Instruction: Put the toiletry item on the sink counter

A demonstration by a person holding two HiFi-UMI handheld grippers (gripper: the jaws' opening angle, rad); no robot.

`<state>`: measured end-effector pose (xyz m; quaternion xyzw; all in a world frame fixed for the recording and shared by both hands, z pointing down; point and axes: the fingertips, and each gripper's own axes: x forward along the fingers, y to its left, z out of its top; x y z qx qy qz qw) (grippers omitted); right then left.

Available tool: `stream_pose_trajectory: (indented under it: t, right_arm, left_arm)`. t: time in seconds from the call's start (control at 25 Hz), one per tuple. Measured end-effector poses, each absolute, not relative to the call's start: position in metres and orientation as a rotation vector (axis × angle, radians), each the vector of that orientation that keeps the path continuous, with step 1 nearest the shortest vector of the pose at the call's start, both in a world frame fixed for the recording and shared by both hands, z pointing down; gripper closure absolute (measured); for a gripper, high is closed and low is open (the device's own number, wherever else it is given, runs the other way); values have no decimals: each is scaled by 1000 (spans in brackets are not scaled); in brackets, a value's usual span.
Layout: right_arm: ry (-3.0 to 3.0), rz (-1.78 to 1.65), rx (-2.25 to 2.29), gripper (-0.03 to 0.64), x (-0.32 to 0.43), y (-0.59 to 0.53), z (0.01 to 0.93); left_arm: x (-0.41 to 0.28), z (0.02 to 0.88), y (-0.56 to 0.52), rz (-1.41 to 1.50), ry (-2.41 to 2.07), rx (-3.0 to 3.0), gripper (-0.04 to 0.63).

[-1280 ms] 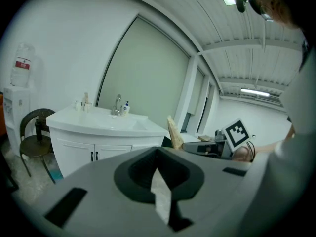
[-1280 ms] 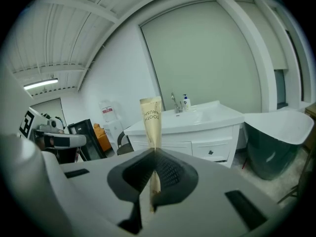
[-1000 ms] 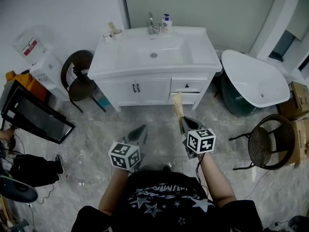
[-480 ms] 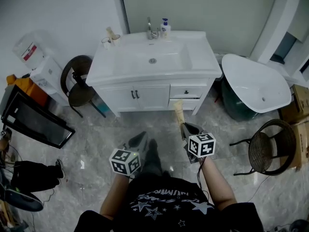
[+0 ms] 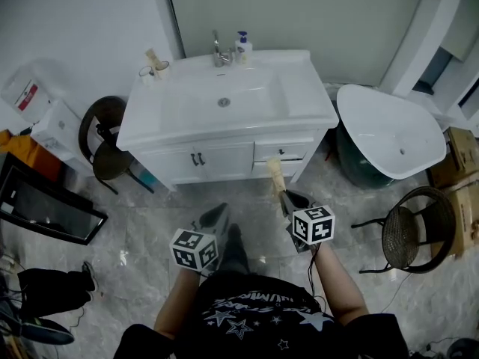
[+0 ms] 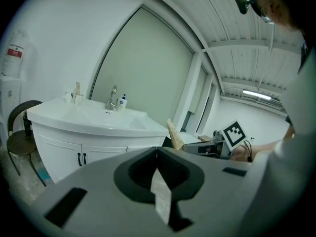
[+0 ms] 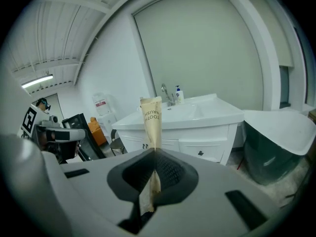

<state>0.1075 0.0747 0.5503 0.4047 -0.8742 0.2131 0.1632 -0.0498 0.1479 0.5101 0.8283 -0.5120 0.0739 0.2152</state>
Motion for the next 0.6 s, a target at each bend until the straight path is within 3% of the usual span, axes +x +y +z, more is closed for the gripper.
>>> stream_pose_trajectory:
  t: [0.6]
  right_arm:
    - [-2418,633,1279,600,80,-69,531]
  left_arm:
    - [-94,485,-13,218,-1310,2365,577]
